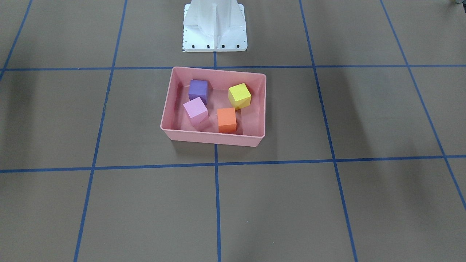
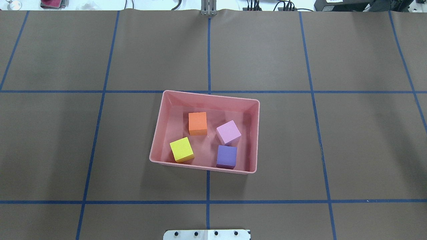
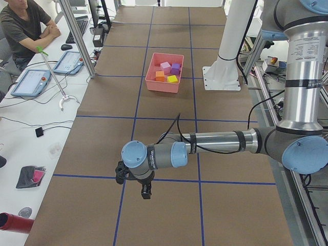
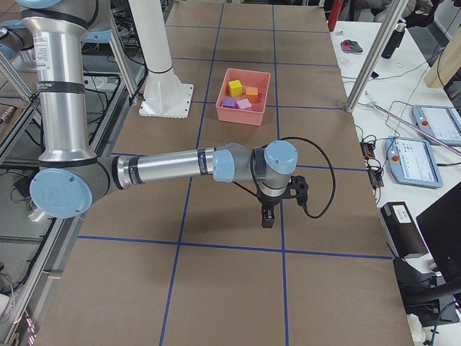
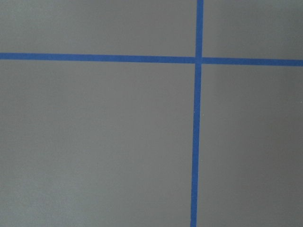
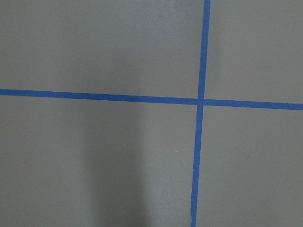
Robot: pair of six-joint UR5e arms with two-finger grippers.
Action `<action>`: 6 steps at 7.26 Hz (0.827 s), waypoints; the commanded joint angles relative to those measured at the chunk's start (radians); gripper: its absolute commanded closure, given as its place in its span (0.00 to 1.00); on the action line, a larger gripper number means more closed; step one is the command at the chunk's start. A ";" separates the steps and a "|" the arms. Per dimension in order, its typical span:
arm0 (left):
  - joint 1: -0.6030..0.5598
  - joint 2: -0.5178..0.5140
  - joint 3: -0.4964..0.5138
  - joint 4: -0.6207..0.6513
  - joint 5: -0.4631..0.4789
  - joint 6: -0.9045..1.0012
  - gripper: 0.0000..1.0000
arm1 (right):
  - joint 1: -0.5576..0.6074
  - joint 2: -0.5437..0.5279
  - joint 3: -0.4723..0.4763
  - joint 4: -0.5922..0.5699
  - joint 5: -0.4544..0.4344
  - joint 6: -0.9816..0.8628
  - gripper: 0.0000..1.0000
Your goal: Place blocks into pink bin with both arms
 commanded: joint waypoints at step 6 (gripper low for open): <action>0.001 -0.054 0.102 -0.199 -0.005 -0.067 0.00 | -0.001 -0.004 -0.032 0.000 0.003 0.002 0.00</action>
